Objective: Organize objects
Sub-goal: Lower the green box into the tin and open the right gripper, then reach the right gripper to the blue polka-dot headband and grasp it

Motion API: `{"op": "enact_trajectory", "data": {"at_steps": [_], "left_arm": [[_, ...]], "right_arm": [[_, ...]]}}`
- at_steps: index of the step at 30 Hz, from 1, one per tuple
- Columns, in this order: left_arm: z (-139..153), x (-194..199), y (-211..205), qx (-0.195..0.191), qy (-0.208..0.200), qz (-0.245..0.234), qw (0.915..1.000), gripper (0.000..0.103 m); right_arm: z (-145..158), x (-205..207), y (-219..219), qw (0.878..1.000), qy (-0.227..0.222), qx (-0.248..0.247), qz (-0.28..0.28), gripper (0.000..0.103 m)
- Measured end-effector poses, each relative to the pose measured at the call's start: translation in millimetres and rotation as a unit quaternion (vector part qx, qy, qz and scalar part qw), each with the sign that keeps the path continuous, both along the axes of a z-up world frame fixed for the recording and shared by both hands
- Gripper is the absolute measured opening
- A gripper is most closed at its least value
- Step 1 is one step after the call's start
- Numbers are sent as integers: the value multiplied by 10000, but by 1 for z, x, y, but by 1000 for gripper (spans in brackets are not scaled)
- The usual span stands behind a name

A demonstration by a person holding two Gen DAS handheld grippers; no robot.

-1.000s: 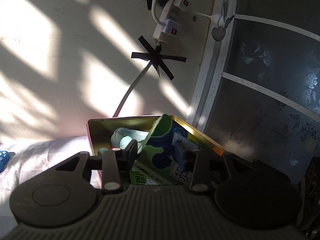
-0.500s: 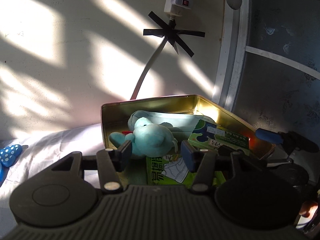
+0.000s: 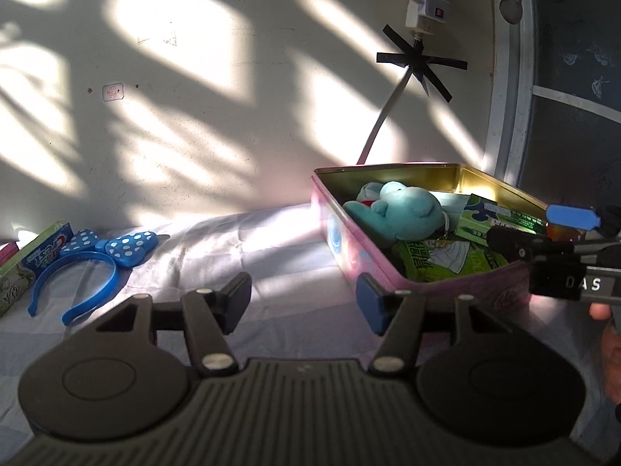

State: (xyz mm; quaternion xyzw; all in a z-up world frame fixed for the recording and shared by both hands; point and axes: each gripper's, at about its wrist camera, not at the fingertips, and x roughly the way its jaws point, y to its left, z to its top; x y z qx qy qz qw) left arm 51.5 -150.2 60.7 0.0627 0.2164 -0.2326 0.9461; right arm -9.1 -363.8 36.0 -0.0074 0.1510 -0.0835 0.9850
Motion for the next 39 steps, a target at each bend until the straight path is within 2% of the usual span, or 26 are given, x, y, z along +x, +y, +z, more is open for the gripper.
{"op": "enact_trajectory", "data": {"at_steps": [9, 14, 17, 20, 22, 24, 26, 27, 29, 32, 36, 37, 38, 39], "left_arm": [[-27, 14, 72, 170, 247, 808, 9963, 62], [-35, 33, 125, 260, 300, 1456, 9885, 62], [-36, 46, 160, 229, 263, 1964, 9799, 62], [-41, 61, 200, -119, 422, 2529, 9665, 62], [-45, 68, 226, -743, 746, 2749, 9557, 62], [-47, 70, 242, -1193, 949, 2887, 9452, 62], [-49, 69, 251, -1448, 1038, 3003, 9371, 62], [-49, 69, 252, -1502, 1038, 2999, 9363, 62], [-49, 67, 250, -1491, 1019, 2985, 9372, 62], [-49, 69, 248, -1462, 1018, 2917, 9398, 62], [-50, 73, 251, -1476, 1045, 2898, 9399, 62], [-50, 74, 250, -1462, 1048, 2891, 9402, 62], [-50, 74, 250, -1453, 1047, 2887, 9405, 62], [-50, 75, 250, -1441, 1049, 2884, 9408, 62]], "right_arm": [[7, 6, 66, 9975, 43, -262, 661, 92], [2, 19, 104, 9924, 260, -367, 1144, 92], [-2, 31, 131, 9870, 439, -394, 1492, 91], [-7, 46, 153, 9814, 642, -334, 1777, 89], [-9, 61, 169, 9768, 767, -256, 1985, 87], [-9, 79, 180, 9732, 865, -110, 2130, 78], [-10, 108, 193, 9696, 1045, 186, 2206, 60], [-11, 124, 199, 9680, 1160, 335, 2201, 56], [-15, 156, 212, 9649, 1401, 551, 2152, 40], [-25, 205, 234, 9620, 1702, 819, 1971, 37], [-40, 248, 256, 9614, 1984, 843, 1708, 34], [-44, 254, 261, 9605, 2057, 763, 1709, 27], [-43, 254, 265, 9628, 2017, 614, 1691, 12], [-43, 254, 268, 9632, 2022, 420, 1720, 10]]}}
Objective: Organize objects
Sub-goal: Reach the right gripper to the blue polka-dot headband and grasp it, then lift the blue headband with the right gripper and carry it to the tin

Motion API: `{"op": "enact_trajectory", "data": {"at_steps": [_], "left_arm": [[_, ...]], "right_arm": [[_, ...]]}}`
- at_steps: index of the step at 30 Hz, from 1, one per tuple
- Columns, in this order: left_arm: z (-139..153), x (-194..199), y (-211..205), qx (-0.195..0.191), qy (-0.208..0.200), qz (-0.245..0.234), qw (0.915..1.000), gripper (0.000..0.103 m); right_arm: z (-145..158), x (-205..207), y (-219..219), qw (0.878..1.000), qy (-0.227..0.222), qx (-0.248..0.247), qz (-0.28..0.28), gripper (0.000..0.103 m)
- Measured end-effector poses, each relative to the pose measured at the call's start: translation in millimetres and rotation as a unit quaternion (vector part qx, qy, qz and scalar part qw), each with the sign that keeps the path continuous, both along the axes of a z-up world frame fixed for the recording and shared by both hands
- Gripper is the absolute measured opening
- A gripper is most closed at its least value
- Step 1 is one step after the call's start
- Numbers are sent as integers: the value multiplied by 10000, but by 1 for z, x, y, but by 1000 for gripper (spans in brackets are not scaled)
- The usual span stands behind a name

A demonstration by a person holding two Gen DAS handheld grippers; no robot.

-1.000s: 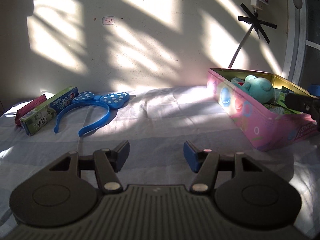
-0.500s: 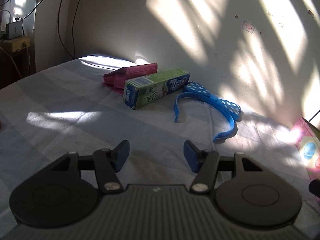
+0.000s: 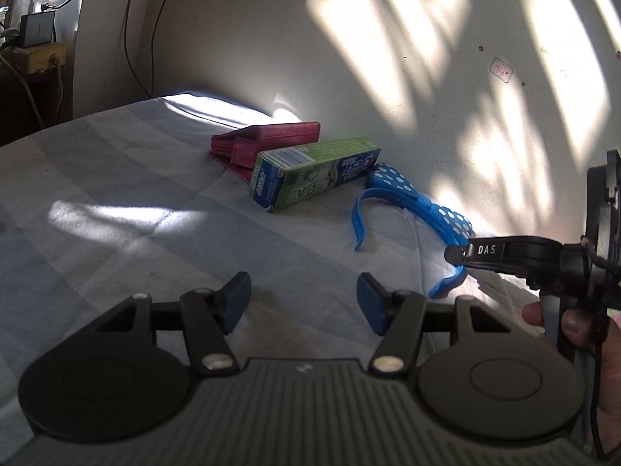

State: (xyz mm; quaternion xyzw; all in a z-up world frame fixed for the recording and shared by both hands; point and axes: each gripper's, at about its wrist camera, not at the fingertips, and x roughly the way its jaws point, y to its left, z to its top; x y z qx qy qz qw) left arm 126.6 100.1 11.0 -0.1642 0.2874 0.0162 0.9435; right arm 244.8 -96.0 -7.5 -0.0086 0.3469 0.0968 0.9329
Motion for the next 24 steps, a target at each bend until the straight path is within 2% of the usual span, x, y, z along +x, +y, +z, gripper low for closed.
{"op": "enact_trajectory", "data": {"at_steps": [3, 7, 10, 15, 19, 21, 22, 24], "left_arm": [[0, 0, 0, 11, 5, -3, 10000, 62], [0, -2, -2, 19, -29, -43, 10000, 62], [4, -7, -9, 27, -254, -395, 9989, 62], [10, -22, -36, 667, -756, -880, 9910, 63], [12, -32, -51, 992, -936, -1131, 9842, 62], [15, -37, -52, 657, -715, -1247, 9874, 61], [17, -42, -53, 348, -584, -1373, 9882, 61], [21, -54, -62, 51, -451, -1597, 9861, 61]], "right_arm": [[3, -14, -6, 9998, 30, -74, 167, 7], [4, -56, -32, 9986, -73, -275, 453, 1], [3, -101, -53, 9977, -187, -399, 520, 1], [0, -175, -87, 9975, -373, -481, 371, 1], [-3, -219, -108, 9971, -545, -504, 180, 8], [-5, -231, -115, 9971, -603, -444, 139, 15], [-5, -236, -117, 9968, -666, -417, 133, 18], [-5, -239, -121, 9966, -714, -384, 147, 22]]}}
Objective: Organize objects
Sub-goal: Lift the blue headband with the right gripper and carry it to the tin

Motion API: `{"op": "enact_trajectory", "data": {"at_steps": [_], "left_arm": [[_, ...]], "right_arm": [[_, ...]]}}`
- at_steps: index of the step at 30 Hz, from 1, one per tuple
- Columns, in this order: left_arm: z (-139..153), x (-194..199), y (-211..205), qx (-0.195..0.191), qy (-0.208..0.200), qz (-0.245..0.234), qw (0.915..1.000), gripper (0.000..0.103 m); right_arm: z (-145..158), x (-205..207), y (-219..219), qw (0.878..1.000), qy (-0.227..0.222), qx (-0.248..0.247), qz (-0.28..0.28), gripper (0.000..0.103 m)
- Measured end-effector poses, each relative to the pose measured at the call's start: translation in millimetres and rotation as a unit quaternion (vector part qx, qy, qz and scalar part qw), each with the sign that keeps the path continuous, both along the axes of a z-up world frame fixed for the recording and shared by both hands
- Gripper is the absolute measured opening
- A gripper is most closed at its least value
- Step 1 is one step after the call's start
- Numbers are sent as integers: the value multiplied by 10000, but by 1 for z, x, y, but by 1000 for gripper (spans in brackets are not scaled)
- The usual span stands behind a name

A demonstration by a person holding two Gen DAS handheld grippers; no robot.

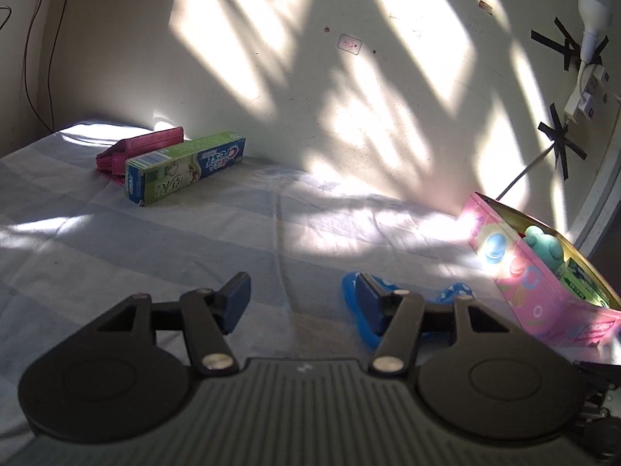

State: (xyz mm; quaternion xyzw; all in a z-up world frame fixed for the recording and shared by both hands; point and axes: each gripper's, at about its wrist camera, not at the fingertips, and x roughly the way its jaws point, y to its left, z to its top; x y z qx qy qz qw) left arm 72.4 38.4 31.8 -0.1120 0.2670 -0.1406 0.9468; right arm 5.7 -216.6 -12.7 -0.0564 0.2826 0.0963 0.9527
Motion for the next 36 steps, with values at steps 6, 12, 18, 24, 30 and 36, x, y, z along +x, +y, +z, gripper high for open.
{"op": "enact_trajectory", "data": {"at_steps": [6, 12, 18, 24, 30, 36], "left_arm": [[4, -38, -62, 1005, 180, -567, 9932, 61], [-29, -37, -89, 1801, 273, -450, 9822, 39], [-21, -43, -88, 1594, 62, -391, 9864, 8], [30, -66, -103, 1487, -1269, -199, 9805, 6], [58, -68, -147, 1535, -1900, -611, 9678, 6], [68, -52, -217, 1616, -2131, -1235, 9556, 6]], "right_arm": [[-1, 3, -8, 9993, 46, 379, -11, 24], [-3, -1, -14, 9982, 29, 593, 85, 11], [3, -16, -22, 9958, -586, 707, -26, 8], [22, -45, -25, 9797, -1933, 508, -141, 9], [37, -43, -64, 9681, -2332, 581, -705, 9], [50, -37, -119, 9544, -2541, 530, -1476, 8]]}}
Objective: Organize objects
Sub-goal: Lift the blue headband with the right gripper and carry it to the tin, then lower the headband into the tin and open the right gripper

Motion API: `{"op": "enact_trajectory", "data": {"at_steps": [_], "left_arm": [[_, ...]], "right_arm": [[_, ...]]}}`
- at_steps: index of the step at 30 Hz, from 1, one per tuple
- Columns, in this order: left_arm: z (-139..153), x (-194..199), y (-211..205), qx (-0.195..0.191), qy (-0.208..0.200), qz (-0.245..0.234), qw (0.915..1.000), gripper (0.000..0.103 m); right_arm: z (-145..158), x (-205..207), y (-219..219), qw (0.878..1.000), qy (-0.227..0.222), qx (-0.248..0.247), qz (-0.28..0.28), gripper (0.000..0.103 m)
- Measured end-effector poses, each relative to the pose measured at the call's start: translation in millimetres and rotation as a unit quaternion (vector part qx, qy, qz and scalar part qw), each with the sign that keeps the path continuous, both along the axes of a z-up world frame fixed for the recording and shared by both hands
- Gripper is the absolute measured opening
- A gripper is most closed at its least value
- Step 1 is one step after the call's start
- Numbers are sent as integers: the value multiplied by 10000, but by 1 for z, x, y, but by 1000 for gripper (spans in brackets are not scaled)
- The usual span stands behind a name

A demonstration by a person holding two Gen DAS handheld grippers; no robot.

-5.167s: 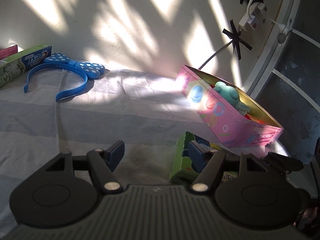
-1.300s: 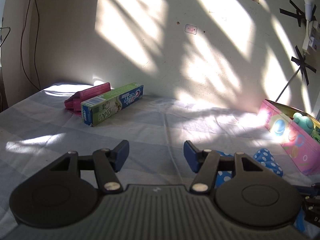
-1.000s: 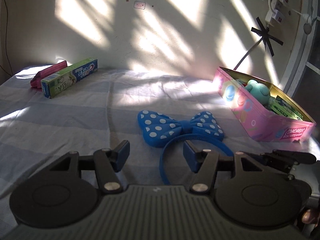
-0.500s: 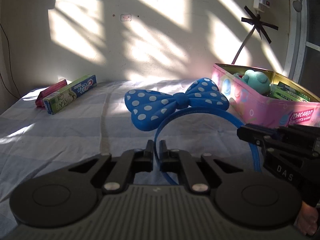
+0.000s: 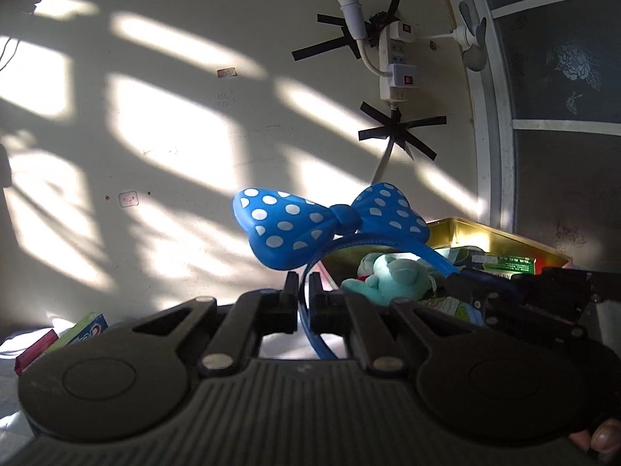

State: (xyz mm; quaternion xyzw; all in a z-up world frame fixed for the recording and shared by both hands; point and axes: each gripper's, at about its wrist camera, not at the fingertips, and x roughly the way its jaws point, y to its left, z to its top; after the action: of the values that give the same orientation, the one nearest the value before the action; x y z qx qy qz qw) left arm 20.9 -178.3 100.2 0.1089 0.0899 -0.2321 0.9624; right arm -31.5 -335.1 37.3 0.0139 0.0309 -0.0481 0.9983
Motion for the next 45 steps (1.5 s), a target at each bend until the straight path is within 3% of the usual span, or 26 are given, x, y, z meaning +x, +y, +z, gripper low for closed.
{"op": "enact_trajectory", "data": {"at_steps": [7, 12, 16, 19, 25, 32, 37, 42, 45], "left_arm": [[0, 46, -71, 32, 431, -548, 9976, 7], [-12, 79, -109, 228, 792, -652, 9945, 7], [-31, 97, -127, 604, 900, -120, 9940, 19], [-41, 94, -120, 690, 1021, 22, 9924, 29], [-40, 68, -101, 977, 690, 293, 9924, 32], [-30, 41, -67, 962, 14, 685, 9930, 42], [-33, 21, -33, 916, -627, 1068, 9881, 42], [-39, 19, -3, 946, -431, 1294, 9861, 43], [-44, 24, 22, 886, -190, 1519, 9842, 43]], "right_arm": [[6, 25, -63, 9965, 67, 171, -816, 6], [-3, 47, -95, 9918, 263, 456, -1164, 5], [-15, 54, -111, 9880, 495, 702, -1280, 30], [-14, 50, -115, 9877, 376, 793, -1293, 30], [-18, 44, -105, 9886, 281, 705, -1303, 31], [-14, 30, -81, 9923, 170, 636, -1050, 32], [-5, 14, -39, 9975, -201, 93, -668, 35], [1, 15, -6, 9995, -3, 302, -37, 36], [0, 20, 20, 9993, 138, 175, 292, 36]]}}
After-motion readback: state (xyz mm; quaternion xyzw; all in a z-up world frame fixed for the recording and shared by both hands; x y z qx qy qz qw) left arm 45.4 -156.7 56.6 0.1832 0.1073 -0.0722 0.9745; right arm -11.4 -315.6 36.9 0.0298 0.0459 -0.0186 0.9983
